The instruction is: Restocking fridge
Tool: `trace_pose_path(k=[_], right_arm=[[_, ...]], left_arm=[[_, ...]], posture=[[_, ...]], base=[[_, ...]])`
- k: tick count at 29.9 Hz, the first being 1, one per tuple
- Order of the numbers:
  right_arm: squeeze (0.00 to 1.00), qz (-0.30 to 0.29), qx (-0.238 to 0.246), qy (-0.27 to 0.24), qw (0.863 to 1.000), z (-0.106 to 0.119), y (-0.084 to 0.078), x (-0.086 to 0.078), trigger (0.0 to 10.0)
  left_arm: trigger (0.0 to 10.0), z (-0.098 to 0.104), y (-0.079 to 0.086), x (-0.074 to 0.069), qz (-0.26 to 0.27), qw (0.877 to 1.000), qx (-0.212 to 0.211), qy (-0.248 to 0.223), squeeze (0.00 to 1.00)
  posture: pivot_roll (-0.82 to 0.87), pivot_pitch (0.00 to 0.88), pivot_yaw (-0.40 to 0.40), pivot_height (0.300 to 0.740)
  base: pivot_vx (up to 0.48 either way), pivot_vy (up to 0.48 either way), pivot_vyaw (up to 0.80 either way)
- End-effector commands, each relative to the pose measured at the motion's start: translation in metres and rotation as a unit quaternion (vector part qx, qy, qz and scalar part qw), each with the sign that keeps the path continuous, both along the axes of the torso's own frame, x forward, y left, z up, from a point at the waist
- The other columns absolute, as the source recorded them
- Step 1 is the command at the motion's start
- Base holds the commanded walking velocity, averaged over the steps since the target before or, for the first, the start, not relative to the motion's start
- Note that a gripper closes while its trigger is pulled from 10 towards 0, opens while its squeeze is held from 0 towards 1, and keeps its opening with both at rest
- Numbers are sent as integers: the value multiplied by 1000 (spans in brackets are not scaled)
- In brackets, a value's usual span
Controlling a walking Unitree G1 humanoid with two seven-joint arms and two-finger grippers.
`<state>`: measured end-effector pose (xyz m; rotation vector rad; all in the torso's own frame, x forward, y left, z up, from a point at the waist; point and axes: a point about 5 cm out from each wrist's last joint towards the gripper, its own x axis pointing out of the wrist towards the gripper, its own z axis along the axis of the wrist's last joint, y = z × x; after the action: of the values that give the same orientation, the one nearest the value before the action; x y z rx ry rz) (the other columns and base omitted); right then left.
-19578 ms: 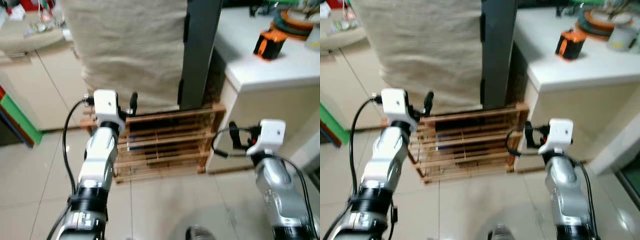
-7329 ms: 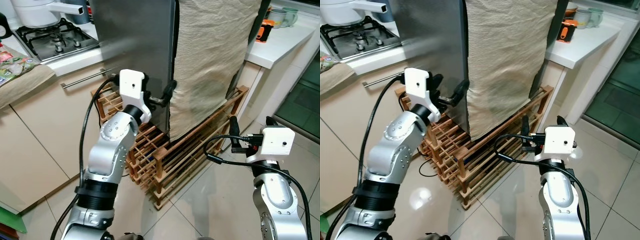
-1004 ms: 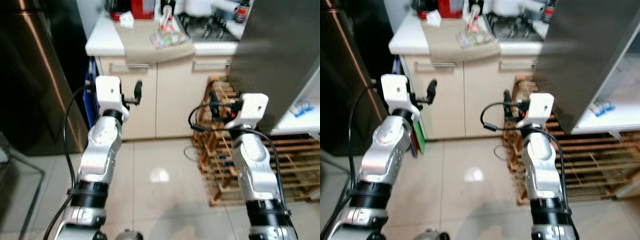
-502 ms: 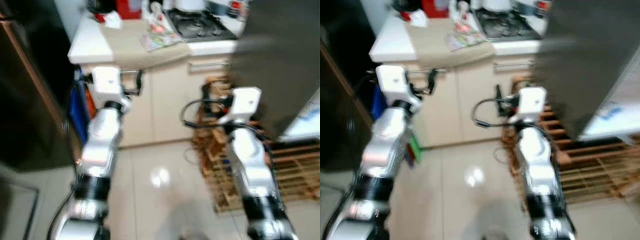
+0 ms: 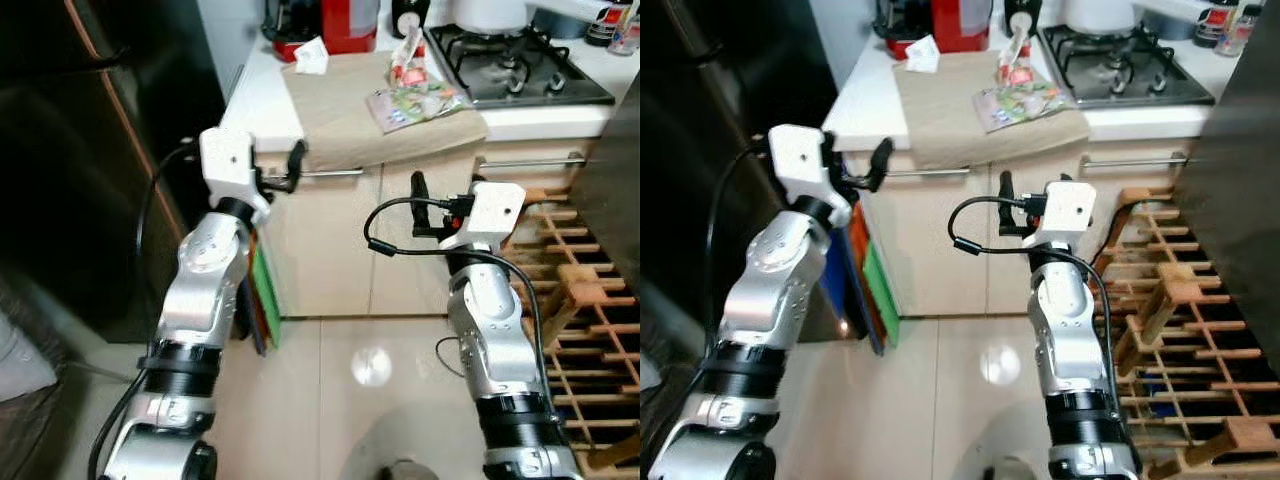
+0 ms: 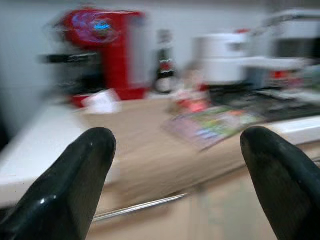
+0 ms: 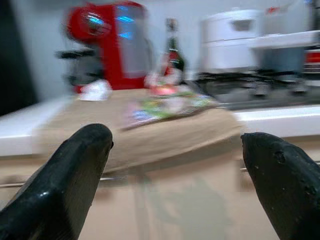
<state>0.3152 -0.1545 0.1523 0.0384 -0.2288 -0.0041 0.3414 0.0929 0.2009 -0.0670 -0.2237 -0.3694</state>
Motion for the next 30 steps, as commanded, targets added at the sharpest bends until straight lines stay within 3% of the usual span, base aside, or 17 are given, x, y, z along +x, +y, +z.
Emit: trace_pose_path(k=[1,12,14,17,19,22,24,30], right_arm=[[0,0,-7,-29,1000,16,1,1,10000],[0,27,-40,-37,998,25,3,4,10000],[0,18,-45,-34,998,24,-1,3,10000],[0,22,-50,-33,998,26,1,2,10000],[0,36,-61,-28,997,27,3,0,10000],[0,53,-72,-4,996,22,-4,-6,10000],[0,49,-64,14,997,16,-12,-11,10000],[0,28,-50,34,998,2,-26,-23,10000]], left_arm=[[10000,4,7,1,4,1000,-1,-7,0],[10000,8,-6,1,-13,999,-42,-12,0],[10000,6,-8,0,-13,998,-65,-1,0],[10000,0,1,-1,26,997,-75,16,0],[10000,-15,15,-3,69,993,-84,49,0],[10000,-47,30,-18,116,987,-51,96,0],[10000,-54,33,-25,132,985,-37,103,0],[10000,-34,33,-25,120,991,-32,52,0]], posture=[[-109,0,57,736],[-117,0,13,736],[-122,0,15,736],[-148,0,17,736],[-159,0,7,736],[-161,0,-46,736],[-157,0,-64,736],[-127,0,-60,736]], base=[[480,0,-800],[480,0,-145],[480,0,0],[480,0,0],[480,0,0],[414,0,0],[0,0,0],[0,0,0]])
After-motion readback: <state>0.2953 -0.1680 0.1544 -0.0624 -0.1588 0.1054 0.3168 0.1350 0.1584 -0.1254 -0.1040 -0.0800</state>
